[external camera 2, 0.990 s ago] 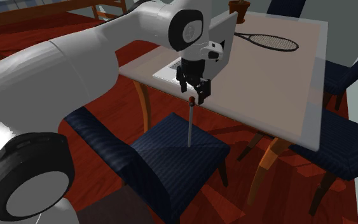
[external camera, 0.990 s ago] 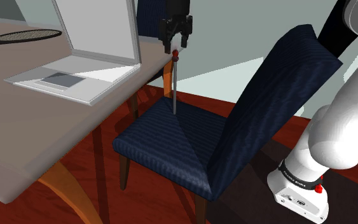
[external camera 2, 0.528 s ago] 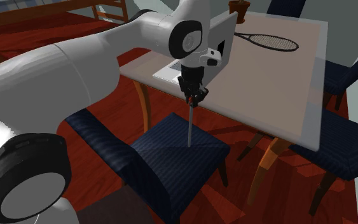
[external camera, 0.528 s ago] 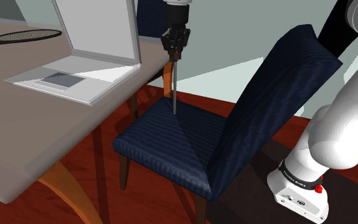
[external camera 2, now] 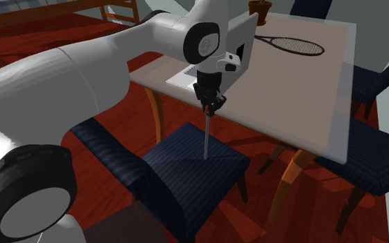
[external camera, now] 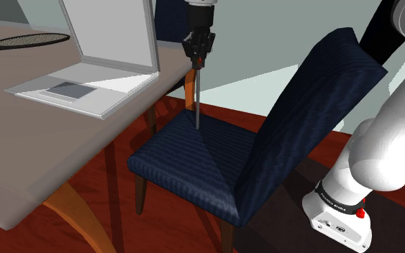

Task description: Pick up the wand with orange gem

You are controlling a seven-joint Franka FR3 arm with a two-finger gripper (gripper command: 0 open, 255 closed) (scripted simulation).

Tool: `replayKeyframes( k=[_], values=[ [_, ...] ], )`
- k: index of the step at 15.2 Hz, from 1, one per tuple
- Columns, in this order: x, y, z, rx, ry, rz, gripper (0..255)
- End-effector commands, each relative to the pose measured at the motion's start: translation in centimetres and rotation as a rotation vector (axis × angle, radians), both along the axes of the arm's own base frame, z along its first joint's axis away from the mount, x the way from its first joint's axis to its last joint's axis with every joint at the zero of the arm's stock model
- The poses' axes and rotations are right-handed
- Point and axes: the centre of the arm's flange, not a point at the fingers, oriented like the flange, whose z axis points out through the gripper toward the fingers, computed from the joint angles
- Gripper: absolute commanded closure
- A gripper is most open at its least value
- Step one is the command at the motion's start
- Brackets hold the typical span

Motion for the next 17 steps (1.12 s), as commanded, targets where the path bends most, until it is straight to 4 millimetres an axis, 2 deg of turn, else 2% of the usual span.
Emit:
replayKeyframes(
  k=[1, 15, 17],
  values=[
    [0.0, 0.0, 0.5, 0.000, 0.001, 0.000, 255],
    [0.0, 0.0, 7.9, 0.000, 0.001, 0.000, 255],
    [0.0, 0.0, 8.0, 0.000, 0.001, 0.000, 255]
  ],
)
